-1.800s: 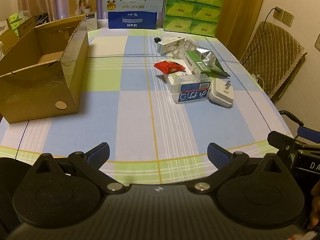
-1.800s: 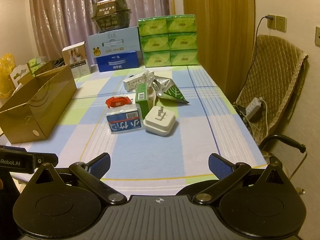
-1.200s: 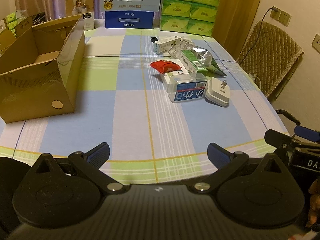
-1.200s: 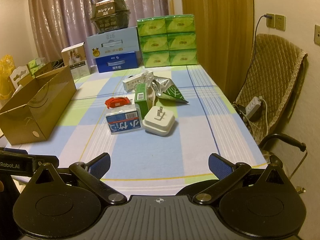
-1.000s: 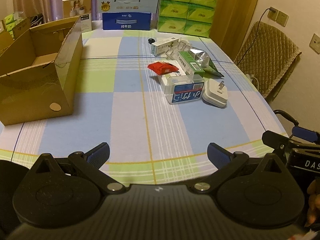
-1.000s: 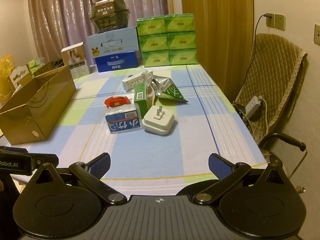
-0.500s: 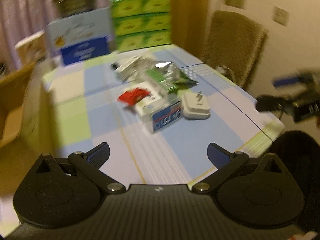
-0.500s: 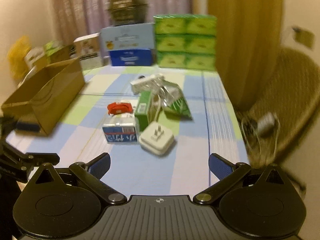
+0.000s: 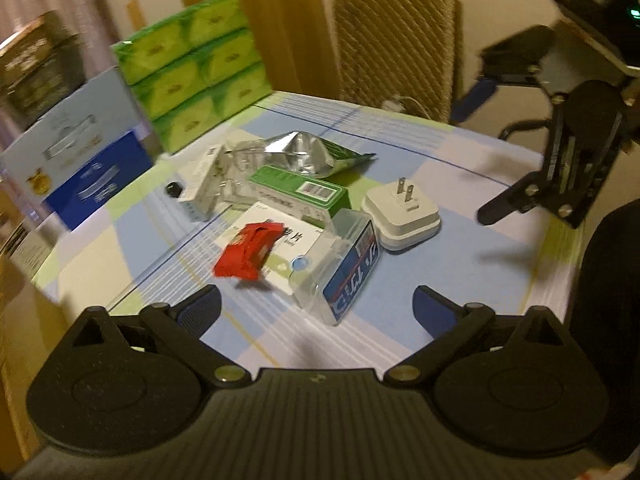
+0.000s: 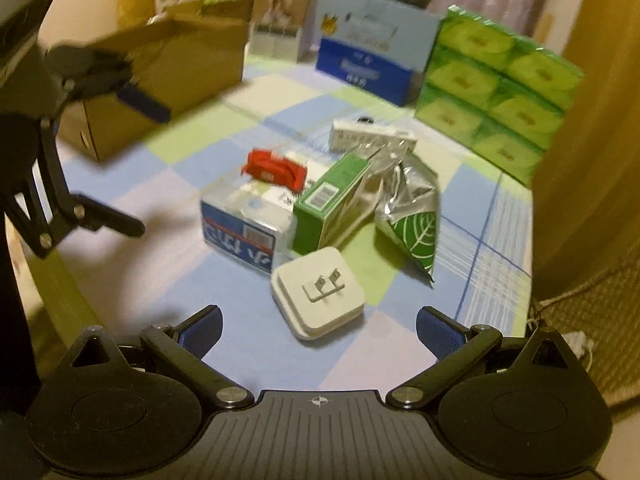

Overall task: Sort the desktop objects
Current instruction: 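Grasp the clear plastic case with the left tool while the right tool grasps the white plug adapter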

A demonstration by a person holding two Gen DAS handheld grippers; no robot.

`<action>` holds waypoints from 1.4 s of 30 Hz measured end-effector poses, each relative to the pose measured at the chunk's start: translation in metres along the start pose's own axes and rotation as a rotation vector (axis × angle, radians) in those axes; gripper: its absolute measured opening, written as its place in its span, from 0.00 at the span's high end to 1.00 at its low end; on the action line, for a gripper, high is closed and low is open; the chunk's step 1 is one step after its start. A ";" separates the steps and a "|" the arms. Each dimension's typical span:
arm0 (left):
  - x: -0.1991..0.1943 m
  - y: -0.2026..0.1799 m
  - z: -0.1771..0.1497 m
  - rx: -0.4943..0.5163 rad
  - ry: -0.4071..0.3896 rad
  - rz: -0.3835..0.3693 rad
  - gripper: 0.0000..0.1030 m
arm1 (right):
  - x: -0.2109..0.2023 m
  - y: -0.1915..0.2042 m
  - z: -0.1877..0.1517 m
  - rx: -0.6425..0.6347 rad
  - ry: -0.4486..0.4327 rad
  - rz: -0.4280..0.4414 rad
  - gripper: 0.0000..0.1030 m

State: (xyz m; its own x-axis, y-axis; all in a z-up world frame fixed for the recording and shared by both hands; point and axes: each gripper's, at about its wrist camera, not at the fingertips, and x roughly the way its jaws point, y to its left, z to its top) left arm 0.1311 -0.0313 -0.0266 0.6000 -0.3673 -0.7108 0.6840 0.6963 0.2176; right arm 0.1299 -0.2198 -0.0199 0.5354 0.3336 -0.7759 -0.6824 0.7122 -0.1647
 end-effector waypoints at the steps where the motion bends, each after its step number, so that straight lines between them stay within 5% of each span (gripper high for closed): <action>1: 0.006 0.001 0.001 0.014 0.001 -0.013 0.05 | 0.007 -0.002 0.000 -0.018 0.006 0.011 0.02; 9: 0.049 0.006 0.006 0.089 0.013 -0.072 0.13 | 0.058 -0.023 0.007 -0.067 0.064 0.100 0.02; 16: 0.067 0.005 0.003 0.080 0.057 -0.114 0.48 | 0.085 -0.024 0.005 -0.089 0.089 0.139 0.02; 20: 0.062 0.003 -0.004 0.057 0.077 -0.138 0.69 | 0.093 -0.025 0.006 -0.064 0.085 0.168 0.14; 23: 0.054 0.001 -0.010 0.028 0.079 -0.148 0.70 | 0.092 -0.026 0.006 -0.026 0.072 0.174 0.31; 25: 0.050 0.001 -0.012 0.008 0.066 -0.140 0.70 | 0.088 -0.025 0.006 -0.015 0.078 0.164 0.33; 29: 0.050 0.003 -0.011 -0.016 0.039 -0.137 0.56 | 0.077 -0.021 0.000 0.030 0.098 0.135 0.36; 33: 0.058 0.004 -0.005 -0.033 0.038 -0.153 0.56 | 0.066 -0.020 -0.007 0.077 0.097 0.113 0.36; 42: 0.070 0.001 -0.002 -0.063 0.076 -0.178 0.73 | 0.074 -0.014 -0.007 0.065 0.071 0.101 0.34</action>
State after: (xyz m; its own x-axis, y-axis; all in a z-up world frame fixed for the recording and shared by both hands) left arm 0.1732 -0.0548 -0.0778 0.4374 -0.4418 -0.7833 0.7474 0.6630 0.0434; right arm 0.1755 -0.2095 -0.0788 0.4274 0.3633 -0.8279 -0.6965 0.7161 -0.0453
